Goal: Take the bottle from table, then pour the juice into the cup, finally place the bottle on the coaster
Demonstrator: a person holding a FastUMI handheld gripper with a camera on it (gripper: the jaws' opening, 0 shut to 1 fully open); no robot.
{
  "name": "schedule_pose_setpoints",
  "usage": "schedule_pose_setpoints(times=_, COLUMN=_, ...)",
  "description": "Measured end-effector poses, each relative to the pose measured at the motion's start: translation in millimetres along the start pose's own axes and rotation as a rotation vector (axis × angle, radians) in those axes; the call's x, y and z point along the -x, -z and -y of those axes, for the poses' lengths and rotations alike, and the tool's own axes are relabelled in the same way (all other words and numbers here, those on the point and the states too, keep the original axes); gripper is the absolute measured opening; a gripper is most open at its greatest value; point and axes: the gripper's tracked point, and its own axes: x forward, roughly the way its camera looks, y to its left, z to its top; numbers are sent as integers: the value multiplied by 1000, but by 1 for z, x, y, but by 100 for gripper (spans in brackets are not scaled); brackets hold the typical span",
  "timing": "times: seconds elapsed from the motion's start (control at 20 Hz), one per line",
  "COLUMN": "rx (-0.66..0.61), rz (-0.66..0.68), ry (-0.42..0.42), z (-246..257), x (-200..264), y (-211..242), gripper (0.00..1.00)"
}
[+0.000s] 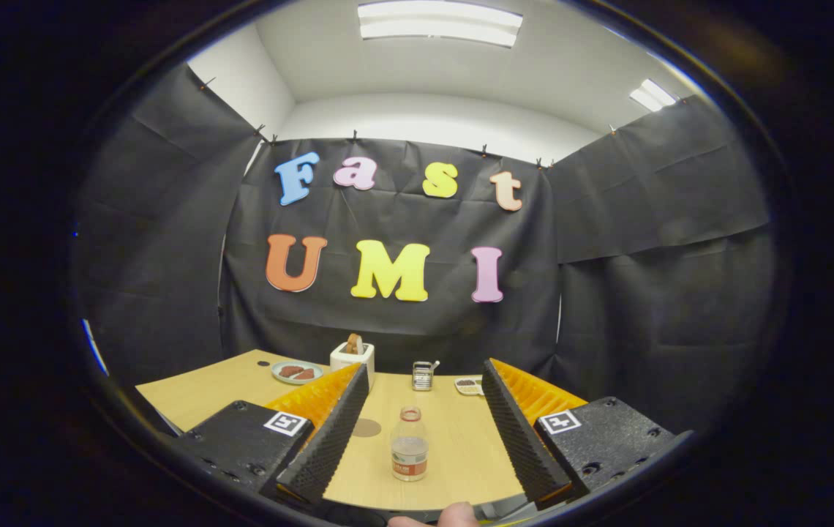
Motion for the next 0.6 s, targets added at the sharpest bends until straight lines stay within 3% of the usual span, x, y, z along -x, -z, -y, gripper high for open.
schedule_pose_setpoints(times=0.6, rx=-33, rz=-263, ry=-88, z=-9, x=-39, y=121, gripper=100)
